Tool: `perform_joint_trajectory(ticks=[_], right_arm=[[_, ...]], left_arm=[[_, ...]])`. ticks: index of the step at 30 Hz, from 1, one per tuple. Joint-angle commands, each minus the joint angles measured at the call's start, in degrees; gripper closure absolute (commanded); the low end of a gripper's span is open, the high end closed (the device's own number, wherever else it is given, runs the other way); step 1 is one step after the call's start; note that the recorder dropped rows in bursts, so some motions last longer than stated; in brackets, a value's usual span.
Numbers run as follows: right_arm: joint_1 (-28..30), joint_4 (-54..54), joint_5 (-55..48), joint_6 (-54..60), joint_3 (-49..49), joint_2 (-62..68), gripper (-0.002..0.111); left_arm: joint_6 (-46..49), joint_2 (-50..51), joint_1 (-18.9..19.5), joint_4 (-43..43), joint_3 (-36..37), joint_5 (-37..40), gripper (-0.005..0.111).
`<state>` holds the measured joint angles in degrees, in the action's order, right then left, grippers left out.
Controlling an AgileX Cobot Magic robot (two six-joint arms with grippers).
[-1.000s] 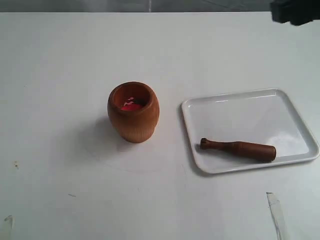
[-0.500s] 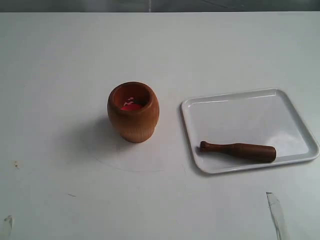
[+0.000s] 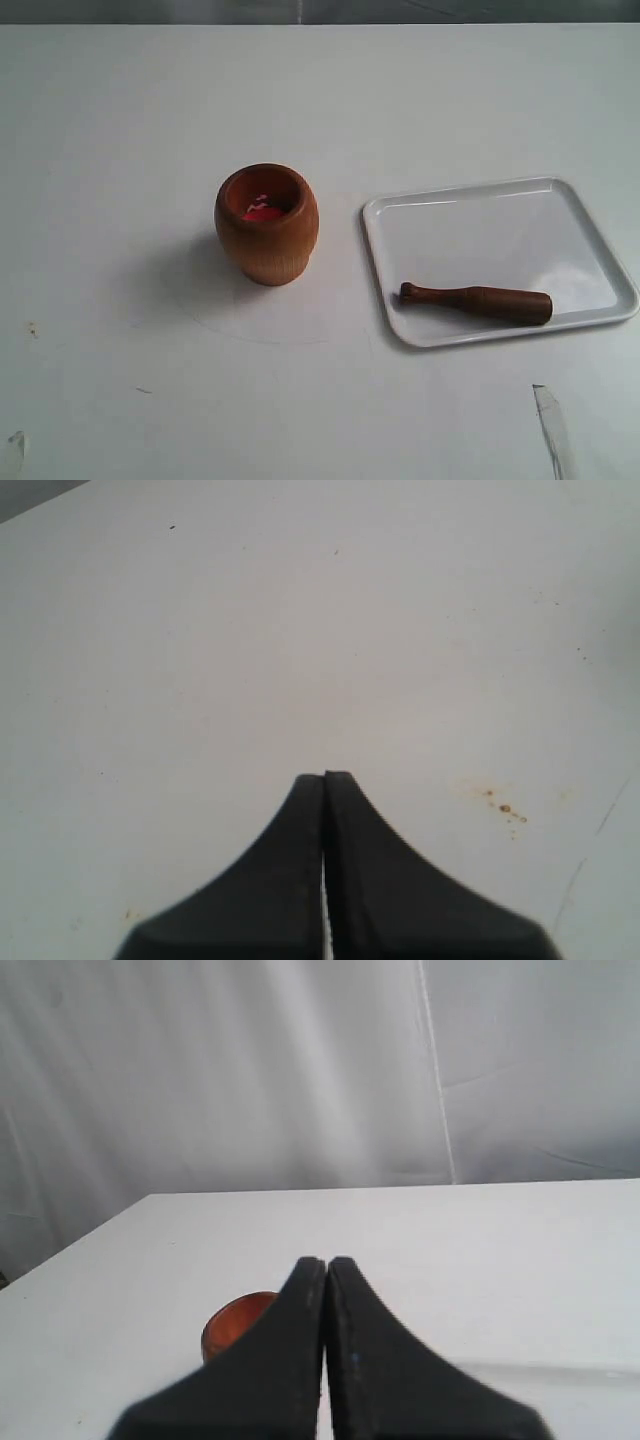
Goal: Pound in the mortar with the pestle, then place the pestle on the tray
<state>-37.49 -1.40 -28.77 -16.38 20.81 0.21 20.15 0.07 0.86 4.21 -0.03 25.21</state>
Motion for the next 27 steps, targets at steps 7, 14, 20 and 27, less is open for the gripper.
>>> perform_joint_trajectory(ticks=[7,14,20,27], right_arm=[[0.17,-5.6,8.76,11.86,-11.94,-0.21,0.108],[0.17,-5.17,14.81,14.83,-20.81,-0.21,0.108],[0.4,-3.53,10.07,15.74,-20.81,-0.21,0.108],[11.21,-1.37,10.52,16.38,-20.81,-0.21,0.108]], left_arm=[[-0.47,-0.07,-0.44,-0.42,0.03,-0.17,0.107],[-0.47,-0.07,-0.44,-0.42,0.03,-0.17,0.107],[-0.47,-0.07,-0.44,-0.42,0.03,-0.17,0.107],[-0.47,-0.07,-0.44,-0.42,0.03,-0.17,0.107]])
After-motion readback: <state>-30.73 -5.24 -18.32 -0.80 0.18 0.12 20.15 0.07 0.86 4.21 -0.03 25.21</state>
